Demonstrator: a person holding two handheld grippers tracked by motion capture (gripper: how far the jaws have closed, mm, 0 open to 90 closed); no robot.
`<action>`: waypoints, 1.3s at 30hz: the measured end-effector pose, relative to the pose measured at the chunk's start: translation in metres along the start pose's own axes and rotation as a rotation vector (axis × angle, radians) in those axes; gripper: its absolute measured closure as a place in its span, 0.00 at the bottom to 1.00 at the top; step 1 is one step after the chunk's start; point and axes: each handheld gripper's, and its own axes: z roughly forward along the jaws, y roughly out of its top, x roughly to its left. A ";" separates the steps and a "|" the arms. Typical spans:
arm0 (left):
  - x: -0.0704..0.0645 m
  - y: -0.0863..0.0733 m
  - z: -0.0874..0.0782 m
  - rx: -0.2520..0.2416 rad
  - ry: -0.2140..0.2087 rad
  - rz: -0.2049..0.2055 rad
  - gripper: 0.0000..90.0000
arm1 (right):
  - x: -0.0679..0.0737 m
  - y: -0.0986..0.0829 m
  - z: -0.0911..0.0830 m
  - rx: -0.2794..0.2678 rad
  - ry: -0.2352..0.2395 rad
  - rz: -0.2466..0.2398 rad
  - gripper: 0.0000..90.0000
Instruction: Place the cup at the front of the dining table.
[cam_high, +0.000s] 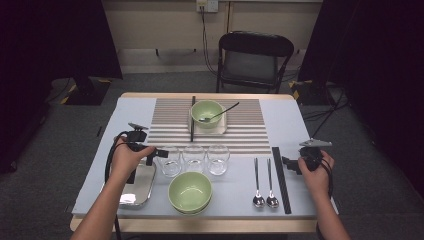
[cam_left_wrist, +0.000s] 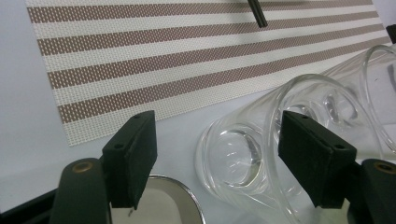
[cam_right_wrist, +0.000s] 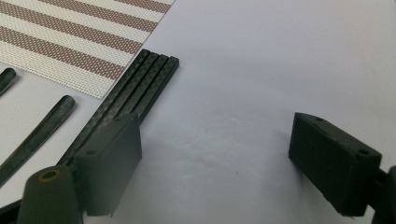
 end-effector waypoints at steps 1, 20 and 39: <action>0.000 0.000 0.000 0.004 -0.004 0.005 0.31 | 0.000 0.000 0.000 0.000 0.001 0.000 0.18; -0.003 0.001 0.005 0.026 0.005 0.029 0.31 | 0.000 0.000 0.000 0.000 0.001 0.000 0.18; -0.007 0.000 0.012 0.045 0.035 0.034 0.33 | 0.000 0.000 0.000 0.000 0.000 -0.001 0.18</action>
